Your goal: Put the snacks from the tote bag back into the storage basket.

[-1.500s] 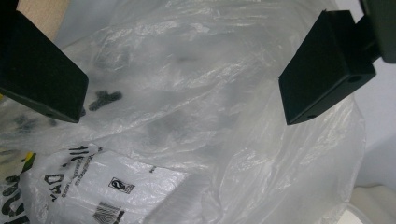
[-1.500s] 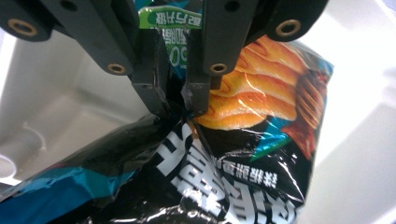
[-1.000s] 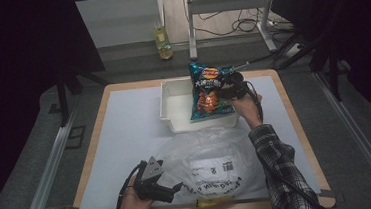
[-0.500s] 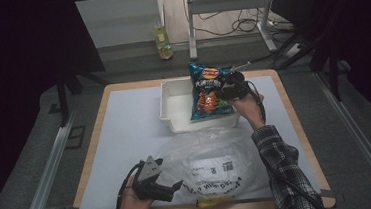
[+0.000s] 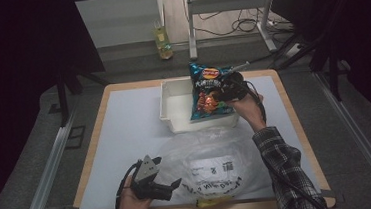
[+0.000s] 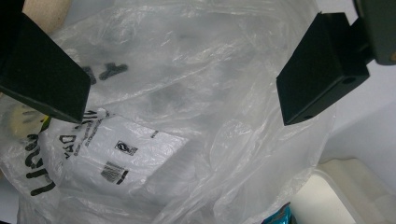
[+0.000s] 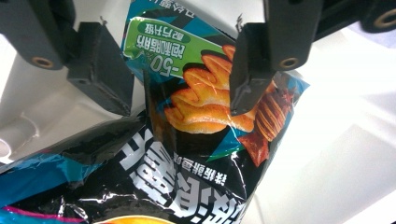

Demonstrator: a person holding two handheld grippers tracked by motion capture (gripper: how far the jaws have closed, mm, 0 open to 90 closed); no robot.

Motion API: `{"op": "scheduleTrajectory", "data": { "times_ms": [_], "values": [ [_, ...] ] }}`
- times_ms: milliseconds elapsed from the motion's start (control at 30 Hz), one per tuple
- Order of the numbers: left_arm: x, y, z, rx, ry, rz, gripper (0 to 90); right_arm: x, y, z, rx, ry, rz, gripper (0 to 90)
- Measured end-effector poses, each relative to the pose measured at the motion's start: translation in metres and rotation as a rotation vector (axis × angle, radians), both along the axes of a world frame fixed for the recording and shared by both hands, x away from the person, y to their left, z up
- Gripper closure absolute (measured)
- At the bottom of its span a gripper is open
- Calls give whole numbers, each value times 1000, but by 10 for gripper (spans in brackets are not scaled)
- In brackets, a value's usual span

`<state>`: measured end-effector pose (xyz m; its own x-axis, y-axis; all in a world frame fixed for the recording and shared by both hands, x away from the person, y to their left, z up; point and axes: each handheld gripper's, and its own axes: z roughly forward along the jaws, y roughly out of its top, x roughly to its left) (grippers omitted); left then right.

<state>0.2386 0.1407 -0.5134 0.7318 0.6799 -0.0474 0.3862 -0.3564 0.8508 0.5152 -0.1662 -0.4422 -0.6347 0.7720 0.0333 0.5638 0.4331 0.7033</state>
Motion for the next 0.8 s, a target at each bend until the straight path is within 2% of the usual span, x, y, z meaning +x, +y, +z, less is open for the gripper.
{"op": "scheduleTrajectory", "data": {
  "times_ms": [333,800],
  "values": [
    [1,0,-1,7,6,-1,26,-5,-1,1,-11,-7,19,324],
    [1,-1,-3,26,5,-4,25,-15,-2,5,-24,-43,42,203]
  ]
}}
